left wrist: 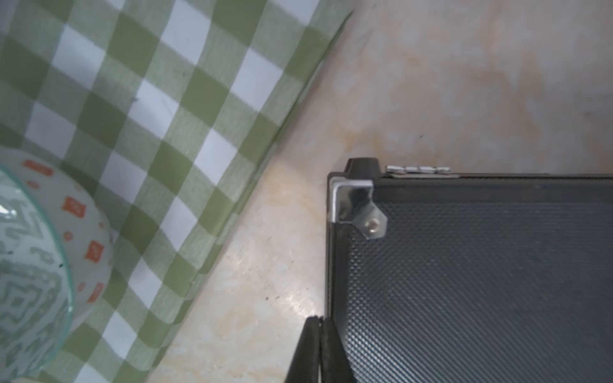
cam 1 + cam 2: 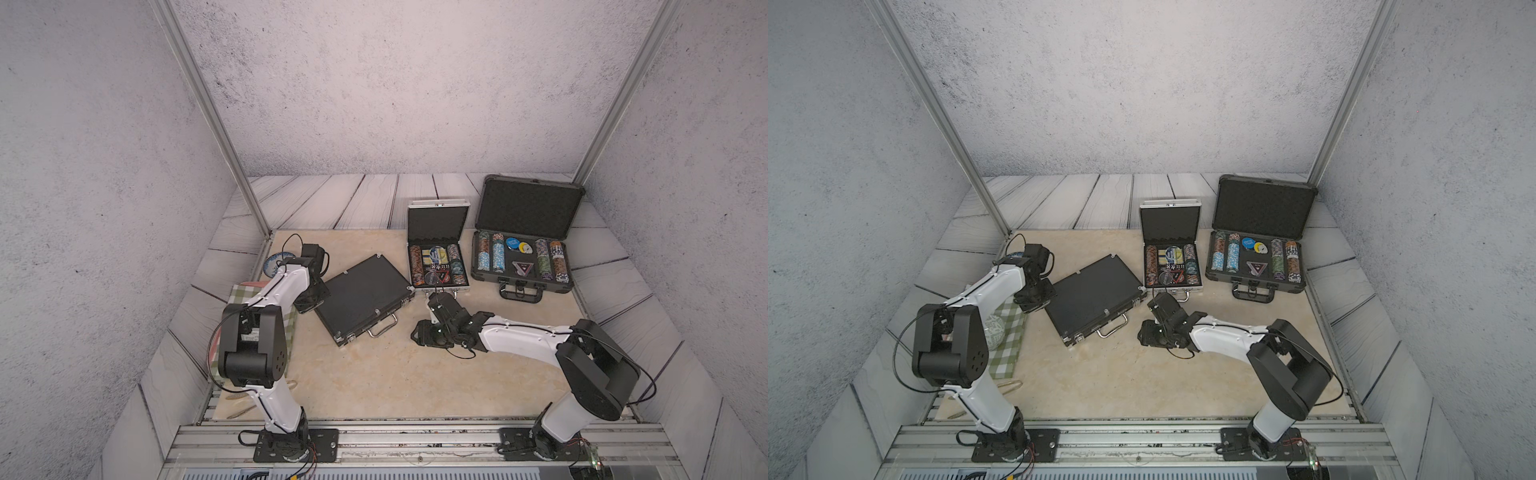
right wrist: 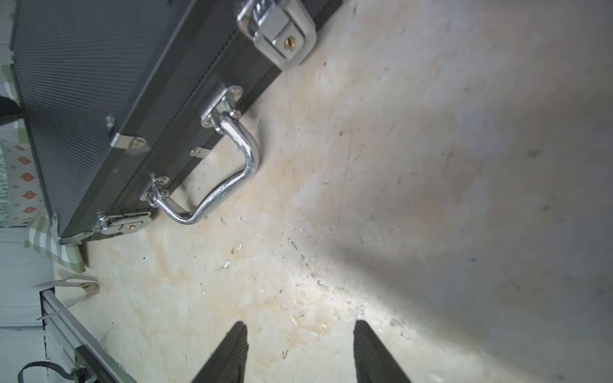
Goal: Close the poker set cases
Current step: Adjust the poker set case at the center of the board.
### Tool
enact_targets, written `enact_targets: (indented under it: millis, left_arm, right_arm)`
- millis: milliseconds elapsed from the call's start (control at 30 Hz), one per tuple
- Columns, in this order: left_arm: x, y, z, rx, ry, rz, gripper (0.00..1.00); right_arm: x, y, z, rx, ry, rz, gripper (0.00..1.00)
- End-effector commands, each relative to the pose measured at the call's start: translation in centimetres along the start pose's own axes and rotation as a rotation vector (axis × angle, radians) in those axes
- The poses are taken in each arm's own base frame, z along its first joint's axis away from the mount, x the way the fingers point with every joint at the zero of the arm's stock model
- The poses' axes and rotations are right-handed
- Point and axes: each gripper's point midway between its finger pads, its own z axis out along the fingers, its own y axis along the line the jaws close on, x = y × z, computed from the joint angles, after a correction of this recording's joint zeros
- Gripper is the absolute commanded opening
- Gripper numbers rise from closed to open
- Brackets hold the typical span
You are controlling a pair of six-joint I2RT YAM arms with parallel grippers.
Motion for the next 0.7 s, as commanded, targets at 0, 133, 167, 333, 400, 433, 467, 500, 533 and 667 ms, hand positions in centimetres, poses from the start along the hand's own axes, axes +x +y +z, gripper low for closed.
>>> enact_targets:
  millis: [0,133,167,333,400,433,467,500,533,667]
  left_arm:
    - [-2.4,-2.0,-2.8,0.064,-0.089,0.05,0.12]
    - [-2.5,-1.8,-5.9,0.071,-0.144,0.118,0.15]
    - [-2.1,-2.0,-6.5,0.089,-0.148,0.143,0.17]
    - [2.2,-3.9,-8.5,0.158,-0.116,0.281,0.22]
    - [4.7,-5.1,-9.1,0.175,-0.102,0.351,0.24]
    - [6.2,-5.9,-9.3,0.185,-0.095,0.39,0.25]
    - [7.3,-6.5,-9.5,0.192,-0.091,0.413,0.27]
    - [8.9,-7.5,-9.7,0.199,-0.086,0.448,0.29]
    - [10.3,-8.1,-9.6,0.195,-0.078,0.47,0.31]
    - [13.8,-10.5,-8.6,0.215,-0.059,0.492,0.39]
  right_arm:
    - [0.0,-1.1,-1.7,0.037,-0.007,-0.031,0.54]
    - [-0.7,-2.3,-2.4,0.056,-0.015,-0.016,0.54]
    - [-0.8,-2.5,-2.5,0.058,-0.016,-0.013,0.54]
    - [-1.4,-3.7,-3.1,0.074,-0.022,0.003,0.54]
    - [-1.7,-4.0,-3.4,0.084,-0.029,0.002,0.54]
    - [-1.8,-4.2,-3.7,0.09,-0.034,0.002,0.54]
    - [-1.9,-4.4,-3.8,0.095,-0.038,0.003,0.54]
    - [-2.1,-4.6,-4.0,0.098,-0.044,0.009,0.54]
    - [-2.2,-4.9,-4.1,0.101,-0.046,0.016,0.54]
    - [-2.7,-5.2,-4.8,0.103,-0.062,0.024,0.54]
